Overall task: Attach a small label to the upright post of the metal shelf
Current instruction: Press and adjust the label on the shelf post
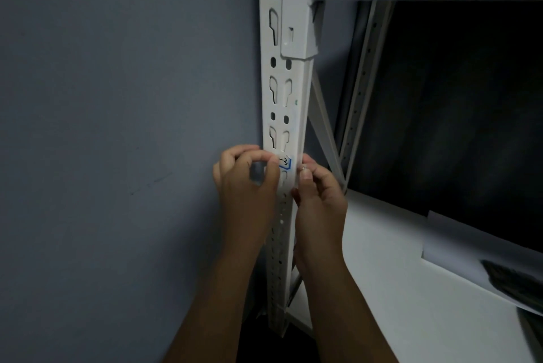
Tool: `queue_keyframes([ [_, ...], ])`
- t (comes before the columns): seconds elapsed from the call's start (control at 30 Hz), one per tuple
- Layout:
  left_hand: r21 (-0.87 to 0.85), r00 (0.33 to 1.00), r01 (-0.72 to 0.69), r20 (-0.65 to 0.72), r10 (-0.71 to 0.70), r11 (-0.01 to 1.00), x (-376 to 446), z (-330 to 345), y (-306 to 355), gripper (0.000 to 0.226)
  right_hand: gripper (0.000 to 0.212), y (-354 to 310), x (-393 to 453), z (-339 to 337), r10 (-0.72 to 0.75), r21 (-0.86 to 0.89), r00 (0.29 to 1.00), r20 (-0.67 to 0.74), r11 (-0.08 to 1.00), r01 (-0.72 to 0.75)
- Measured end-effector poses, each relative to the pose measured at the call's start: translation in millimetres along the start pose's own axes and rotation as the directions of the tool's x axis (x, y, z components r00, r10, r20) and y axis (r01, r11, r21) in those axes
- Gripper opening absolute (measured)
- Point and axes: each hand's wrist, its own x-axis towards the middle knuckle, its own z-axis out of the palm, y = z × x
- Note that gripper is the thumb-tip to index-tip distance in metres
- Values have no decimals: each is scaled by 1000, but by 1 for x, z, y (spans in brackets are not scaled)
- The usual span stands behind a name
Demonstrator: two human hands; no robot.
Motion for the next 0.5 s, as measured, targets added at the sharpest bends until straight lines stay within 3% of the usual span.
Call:
queue_keyframes([
  [0.5,-39,997,65,-40,-67,997,-1,13,-2,4,14,-1,-1,0,0,-18,1000,-4,1000,0],
])
